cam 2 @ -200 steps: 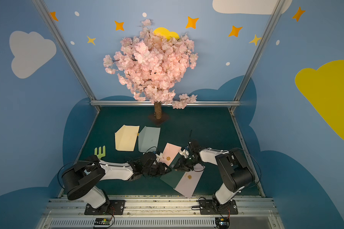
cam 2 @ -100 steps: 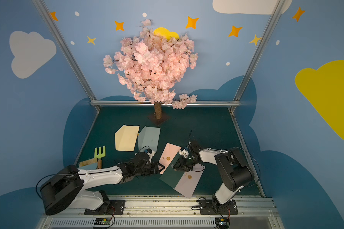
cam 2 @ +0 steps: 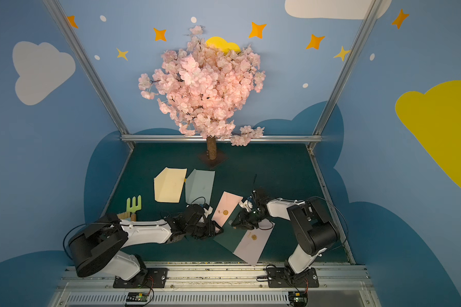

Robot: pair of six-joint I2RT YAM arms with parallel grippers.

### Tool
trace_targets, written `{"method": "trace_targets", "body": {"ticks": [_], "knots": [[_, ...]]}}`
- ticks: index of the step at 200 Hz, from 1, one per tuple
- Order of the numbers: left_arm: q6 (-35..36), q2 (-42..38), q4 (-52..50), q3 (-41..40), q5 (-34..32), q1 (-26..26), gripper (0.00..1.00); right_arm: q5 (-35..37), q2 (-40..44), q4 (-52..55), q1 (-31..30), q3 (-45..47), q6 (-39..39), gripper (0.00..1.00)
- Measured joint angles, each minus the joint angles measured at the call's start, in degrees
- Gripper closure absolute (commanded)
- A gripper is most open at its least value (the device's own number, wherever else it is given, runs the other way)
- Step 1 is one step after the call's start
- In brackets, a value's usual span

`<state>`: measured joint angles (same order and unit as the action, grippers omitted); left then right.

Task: Open the envelope
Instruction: Pick up the envelope from the center of the board.

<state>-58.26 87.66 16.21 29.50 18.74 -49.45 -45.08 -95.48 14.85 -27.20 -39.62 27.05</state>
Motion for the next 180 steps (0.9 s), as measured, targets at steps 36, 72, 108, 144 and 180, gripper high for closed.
{"method": "trace_targets", "body": {"ticks": [36,72,108,144,180], "knots": [[-0.4,2.8,4.7,-0.4,6.1,-0.2,0.48,-0.4,-0.4,0.0,0.0,-0.3,-0.1,0.6],[-2.7,4.8,12.9,-3.1,9.9,-0.6,0.49,-0.7,-0.7,0.1,0.0,-0.5,-0.1,0.6],[-5.8,8.7,21.8,-3.7,11.6,-0.8,0.5,-1.0,-1.1,0.2,0.0,-0.8,-0.3,0.59],[-9.0,13.8,29.3,-2.0,12.0,-0.9,0.53,-1.1,-1.3,0.1,-0.1,-0.9,-0.3,0.6],[-9.9,15.6,30.7,-0.2,10.8,-0.9,0.78,-1.0,-1.3,0.1,-0.3,-0.9,-0.3,0.6]]}}
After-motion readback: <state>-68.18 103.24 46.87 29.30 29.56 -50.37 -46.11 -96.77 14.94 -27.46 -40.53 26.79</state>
